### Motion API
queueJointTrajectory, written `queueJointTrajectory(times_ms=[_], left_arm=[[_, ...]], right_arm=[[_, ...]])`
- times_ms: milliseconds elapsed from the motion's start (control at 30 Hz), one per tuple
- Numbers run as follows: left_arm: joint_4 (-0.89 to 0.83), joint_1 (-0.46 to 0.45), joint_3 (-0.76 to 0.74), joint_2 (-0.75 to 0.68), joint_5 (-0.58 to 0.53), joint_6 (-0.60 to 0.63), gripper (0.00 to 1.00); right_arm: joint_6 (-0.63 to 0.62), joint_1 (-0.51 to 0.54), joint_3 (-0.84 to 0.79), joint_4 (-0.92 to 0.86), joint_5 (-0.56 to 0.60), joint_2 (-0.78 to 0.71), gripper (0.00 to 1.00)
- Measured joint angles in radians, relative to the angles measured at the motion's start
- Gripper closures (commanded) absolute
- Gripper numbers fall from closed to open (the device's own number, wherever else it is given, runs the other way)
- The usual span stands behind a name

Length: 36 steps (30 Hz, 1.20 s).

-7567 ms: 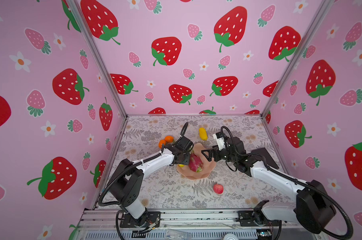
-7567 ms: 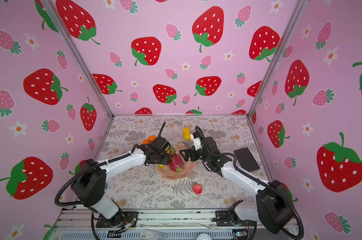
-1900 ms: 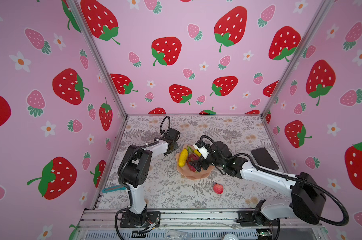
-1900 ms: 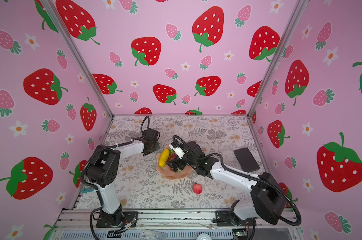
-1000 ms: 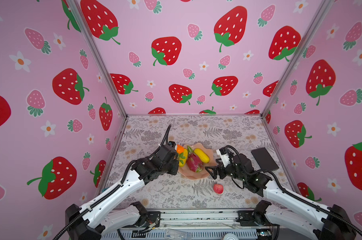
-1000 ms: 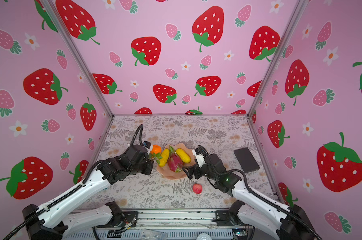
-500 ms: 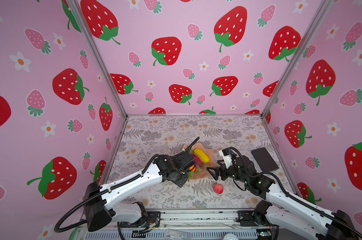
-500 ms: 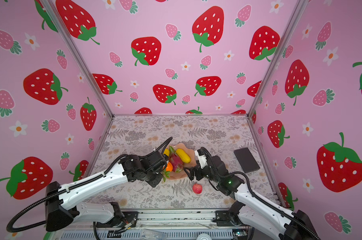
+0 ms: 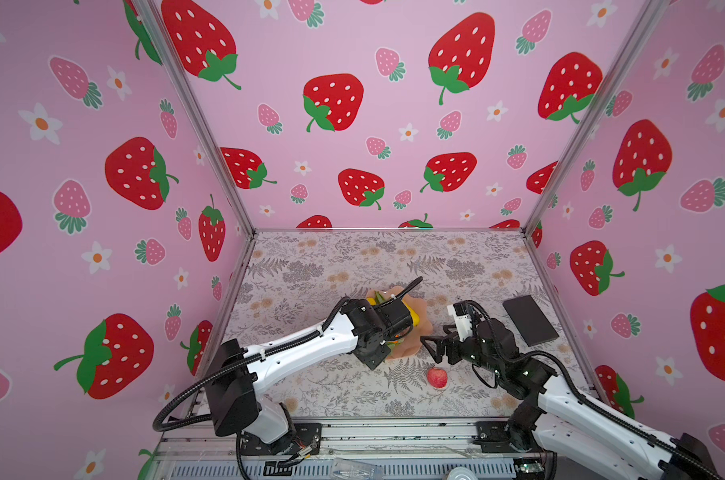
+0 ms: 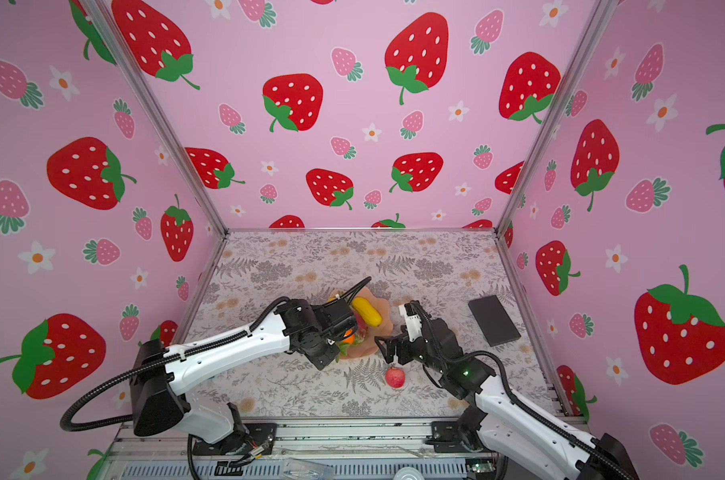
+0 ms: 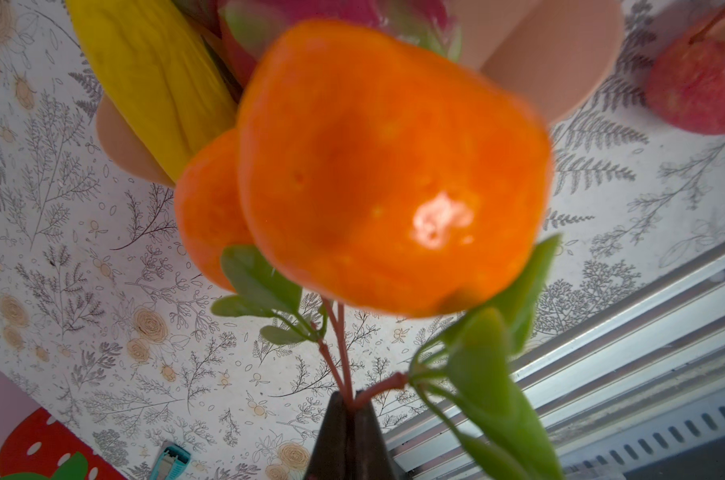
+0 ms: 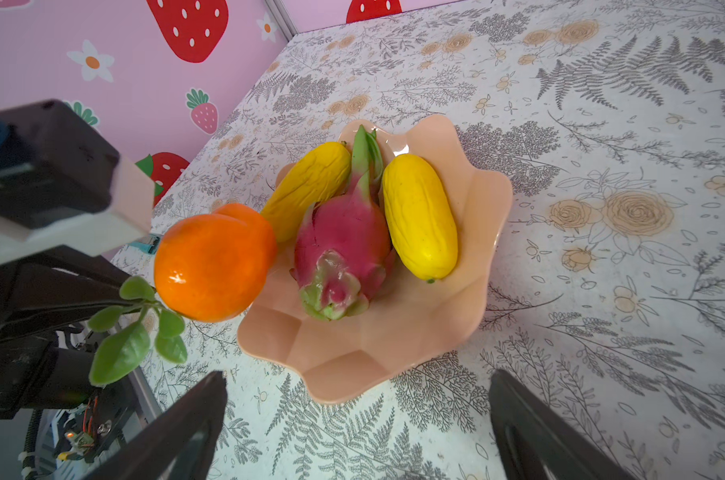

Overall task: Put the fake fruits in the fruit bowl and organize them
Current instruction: 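Lift the tangerines with the left gripper and set them in the bowl's near side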

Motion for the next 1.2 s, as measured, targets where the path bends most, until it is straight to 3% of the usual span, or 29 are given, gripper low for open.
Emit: queueJointTrajectory(times_ms=[667, 800, 1000, 1200], left_arm=[[-0.031, -0.015, 0.010, 0.114, -0.103, 0.086, 0.95], [-0.027, -0.026, 0.010, 0.116, -0.099, 0.097, 0.81], [0.003, -0.049, 0.003, 0.108, -0.076, 0.104, 0.49], [0.030, -0.050, -0.004, 0.049, -0.087, 0.118, 0.37]], right_arm=[[0.068, -0.001, -0.033, -0.046, 0.026, 0.006, 0.01], [0.078, 0.000, -0.039, -0.048, 0.026, 0.004, 0.01], [0.086, 0.000, -0.038, -0.049, 0.029, 0.011, 0.01], [0.110, 0.000, -0.039, -0.082, 0.047, 0.019, 0.01]])
